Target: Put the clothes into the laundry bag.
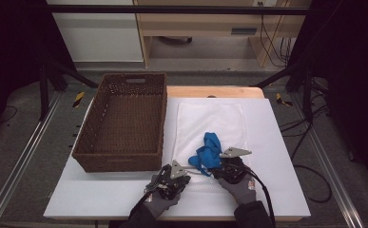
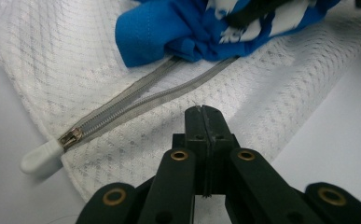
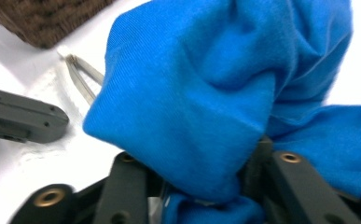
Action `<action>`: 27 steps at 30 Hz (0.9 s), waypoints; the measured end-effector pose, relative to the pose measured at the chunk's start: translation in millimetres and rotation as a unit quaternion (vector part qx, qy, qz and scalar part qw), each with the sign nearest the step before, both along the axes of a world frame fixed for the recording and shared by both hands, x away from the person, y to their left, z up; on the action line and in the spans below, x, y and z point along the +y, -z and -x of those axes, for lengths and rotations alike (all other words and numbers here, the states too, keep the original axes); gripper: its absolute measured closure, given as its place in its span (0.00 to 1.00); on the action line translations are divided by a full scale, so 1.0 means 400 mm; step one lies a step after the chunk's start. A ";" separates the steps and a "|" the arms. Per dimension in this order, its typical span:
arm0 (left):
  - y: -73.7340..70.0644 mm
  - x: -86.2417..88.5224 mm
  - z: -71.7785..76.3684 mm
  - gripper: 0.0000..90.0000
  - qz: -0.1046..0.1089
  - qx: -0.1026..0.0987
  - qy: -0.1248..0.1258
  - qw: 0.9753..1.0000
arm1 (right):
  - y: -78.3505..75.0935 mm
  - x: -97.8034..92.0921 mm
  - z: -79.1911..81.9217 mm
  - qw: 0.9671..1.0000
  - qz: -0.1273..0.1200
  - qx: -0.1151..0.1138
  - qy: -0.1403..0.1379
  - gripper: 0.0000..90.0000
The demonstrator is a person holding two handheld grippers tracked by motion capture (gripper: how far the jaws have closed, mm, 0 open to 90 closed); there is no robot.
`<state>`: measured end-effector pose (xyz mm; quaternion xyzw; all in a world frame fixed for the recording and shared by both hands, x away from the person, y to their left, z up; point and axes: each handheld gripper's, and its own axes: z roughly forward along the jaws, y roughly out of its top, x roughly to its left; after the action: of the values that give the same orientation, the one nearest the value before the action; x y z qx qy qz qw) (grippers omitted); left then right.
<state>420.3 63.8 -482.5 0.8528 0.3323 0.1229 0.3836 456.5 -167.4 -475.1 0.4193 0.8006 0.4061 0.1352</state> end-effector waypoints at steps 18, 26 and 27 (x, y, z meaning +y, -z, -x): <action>-0.002 -0.005 0.004 1.00 -0.013 -0.009 0.000 1.000 | -0.097 -0.253 0.101 0.992 0.032 -0.051 0.111 0.74; -0.001 -0.007 0.006 1.00 -0.013 -0.012 -0.001 1.000 | -0.042 -0.294 0.124 0.988 0.040 -0.038 0.143 0.74; -0.002 -0.007 0.006 1.00 -0.016 -0.011 -0.002 1.000 | -0.035 -0.297 0.123 0.987 0.044 -0.036 0.150 0.73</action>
<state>417.7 61.1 -481.7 0.8568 0.3274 0.1386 0.3735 407.4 -286.2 -461.2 0.5136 0.7401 0.3605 0.2418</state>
